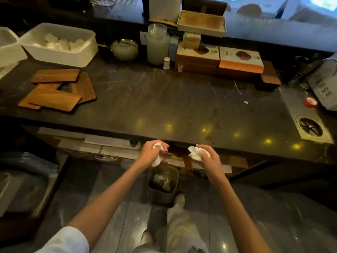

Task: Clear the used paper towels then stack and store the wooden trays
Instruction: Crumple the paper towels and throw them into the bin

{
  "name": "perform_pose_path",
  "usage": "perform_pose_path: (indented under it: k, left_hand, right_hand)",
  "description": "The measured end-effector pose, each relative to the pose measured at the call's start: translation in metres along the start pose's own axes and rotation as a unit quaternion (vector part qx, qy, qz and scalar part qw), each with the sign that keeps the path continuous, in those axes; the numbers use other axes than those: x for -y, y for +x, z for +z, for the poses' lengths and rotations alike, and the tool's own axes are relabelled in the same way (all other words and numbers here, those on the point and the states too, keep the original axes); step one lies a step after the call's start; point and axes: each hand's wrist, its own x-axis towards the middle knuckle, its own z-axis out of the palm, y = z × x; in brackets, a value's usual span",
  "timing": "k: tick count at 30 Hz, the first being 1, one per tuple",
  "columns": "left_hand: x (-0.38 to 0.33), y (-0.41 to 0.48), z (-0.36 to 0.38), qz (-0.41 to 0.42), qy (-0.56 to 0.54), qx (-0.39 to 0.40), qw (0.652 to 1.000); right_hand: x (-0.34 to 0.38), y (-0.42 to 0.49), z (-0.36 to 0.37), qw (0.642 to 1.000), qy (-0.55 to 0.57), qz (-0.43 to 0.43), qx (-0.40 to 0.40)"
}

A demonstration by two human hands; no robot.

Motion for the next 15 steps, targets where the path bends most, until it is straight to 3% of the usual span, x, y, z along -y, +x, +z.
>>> perform_pose_path:
  k: [3, 10, 15]
  left_hand:
    - [0.014, -0.035, -0.005, -0.014, 0.003, -0.001, 1.0]
    - [0.003, -0.07, -0.013, -0.036, -0.041, -0.012, 0.998]
    - [-0.023, -0.081, -0.008, -0.105, -0.065, 0.103, 0.987]
  right_hand:
    - [-0.019, -0.04, 0.007, 0.995, 0.087, 0.041, -0.007]
    - [-0.02, -0.081, 0.003, 0.991, 0.123, 0.032, -0.036]
    - [-0.004, -0.082, -0.01, 0.994, 0.107, 0.014, 0.012]
